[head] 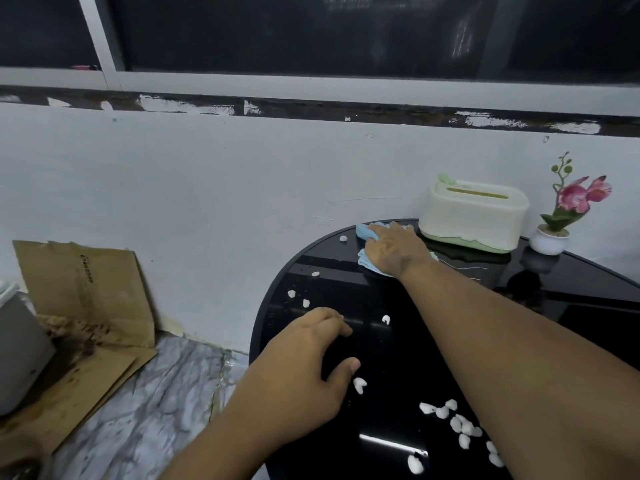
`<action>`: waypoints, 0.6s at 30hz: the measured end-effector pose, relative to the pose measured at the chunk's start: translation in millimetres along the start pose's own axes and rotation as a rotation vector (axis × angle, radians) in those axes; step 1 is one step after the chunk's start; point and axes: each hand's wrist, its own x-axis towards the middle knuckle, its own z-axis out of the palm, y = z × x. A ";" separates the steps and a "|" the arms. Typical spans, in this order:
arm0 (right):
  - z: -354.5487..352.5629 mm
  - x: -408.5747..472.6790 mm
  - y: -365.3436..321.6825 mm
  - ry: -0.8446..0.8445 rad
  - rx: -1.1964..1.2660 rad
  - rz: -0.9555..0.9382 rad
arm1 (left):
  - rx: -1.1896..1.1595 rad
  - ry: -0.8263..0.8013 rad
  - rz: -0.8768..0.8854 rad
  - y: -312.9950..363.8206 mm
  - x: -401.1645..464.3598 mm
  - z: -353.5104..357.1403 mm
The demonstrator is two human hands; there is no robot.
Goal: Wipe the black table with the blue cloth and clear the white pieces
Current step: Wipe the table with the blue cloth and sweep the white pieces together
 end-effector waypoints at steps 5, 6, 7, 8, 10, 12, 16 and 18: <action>-4.1 2.2 -15.3 -0.129 0.148 -0.081 | -0.006 0.005 0.006 0.2 -0.4 -1.1; -7.8 -3.0 -20.7 -0.147 0.121 -0.122 | -0.005 0.006 0.007 0.2 -0.8 -1.6; -8.7 -7.0 -24.2 -0.163 0.115 -0.149 | -0.004 0.007 0.009 0.5 -1.0 -1.9; -9.0 -11.0 -27.4 -0.171 0.104 -0.165 | -0.004 0.007 0.009 1.0 -1.4 -2.2; -7.3 -18.7 -31.7 -0.177 0.111 -0.200 | -0.007 0.004 0.008 2.3 -1.9 -3.1; -4.4 -27.5 -33.2 -0.186 0.122 -0.233 | -0.008 0.005 0.009 3.3 -2.4 -3.7; -8.9 -50.7 -28.9 -0.200 0.168 -0.280 | 0.000 0.004 0.014 4.4 -4.0 -3.3; -12.4 -51.1 -19.9 -0.199 0.181 -0.284 | 0.006 0.005 0.020 3.7 -3.6 -3.1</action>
